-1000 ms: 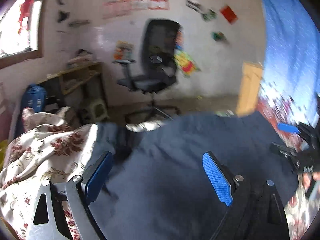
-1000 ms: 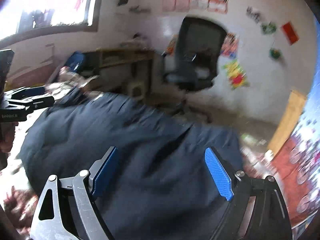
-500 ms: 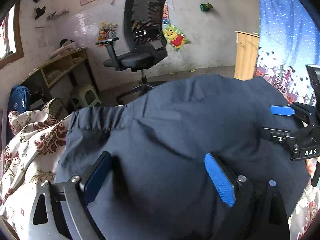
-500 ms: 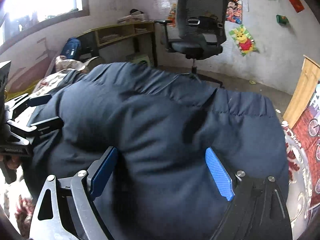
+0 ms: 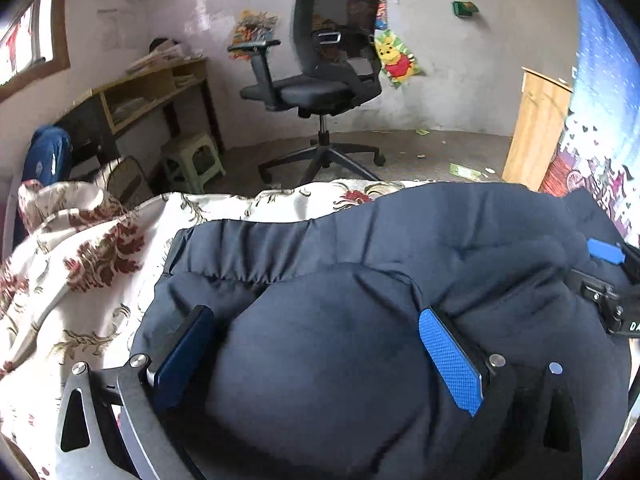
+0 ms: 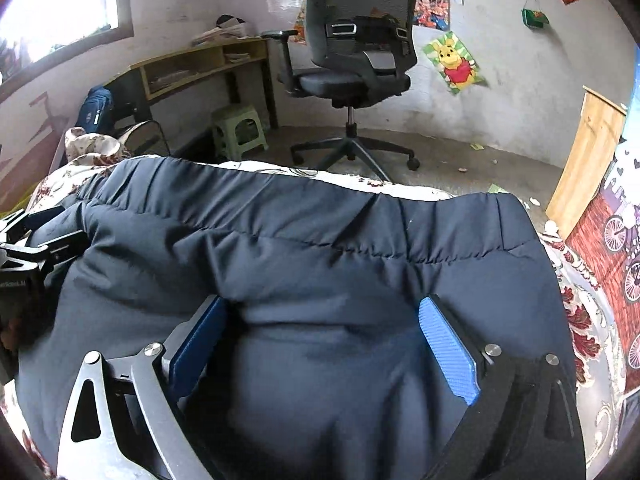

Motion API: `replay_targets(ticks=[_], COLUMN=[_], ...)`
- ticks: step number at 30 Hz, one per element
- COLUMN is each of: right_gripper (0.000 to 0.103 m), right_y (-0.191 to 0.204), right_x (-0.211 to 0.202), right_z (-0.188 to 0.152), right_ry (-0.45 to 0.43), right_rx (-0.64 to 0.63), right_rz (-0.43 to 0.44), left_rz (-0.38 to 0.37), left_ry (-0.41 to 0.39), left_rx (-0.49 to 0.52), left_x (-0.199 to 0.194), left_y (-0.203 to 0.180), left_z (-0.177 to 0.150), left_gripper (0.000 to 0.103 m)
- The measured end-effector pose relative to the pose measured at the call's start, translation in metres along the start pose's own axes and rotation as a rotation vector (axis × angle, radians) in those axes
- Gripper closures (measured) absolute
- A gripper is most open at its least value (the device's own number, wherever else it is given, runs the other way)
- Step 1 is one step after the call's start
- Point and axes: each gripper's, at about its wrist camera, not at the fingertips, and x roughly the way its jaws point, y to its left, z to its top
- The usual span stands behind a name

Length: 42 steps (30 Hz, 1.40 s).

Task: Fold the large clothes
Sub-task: 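Open both tools and lay the folded part down, then press the folded jacket flat with both open tools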

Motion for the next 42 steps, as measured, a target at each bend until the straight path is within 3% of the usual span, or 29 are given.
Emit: replay_targets(ticks=[8,13,17,42], right_gripper=[0.001,0.001,0.001,0.001], right_y=[-0.009,-0.008,-0.010,-0.015], right_x=[0.033,0.041,0.044,0.045], right_z=[-0.001,-0.007,-0.009,-0.014], right_ry=[0.056,0.038,0.031,0.008], right_rx=[0.050,0.055,0.062,0.071], right_rz=[0.063,0.073,0.082,0.102], left_rz=[-0.041,-0.038,-0.009,-0.040], left_ry=[0.026,0.025,0.005,-0.006], left_rx=[-0.025,-0.021,0.004,-0.018], left_x=[0.027,0.034,0.035,0.039], left_y=[0.004,0.003,-0.004,0.000], left_z=[0.003,0.000,-0.001,-0.005], left_gripper=[0.000,0.000,0.000,0.000])
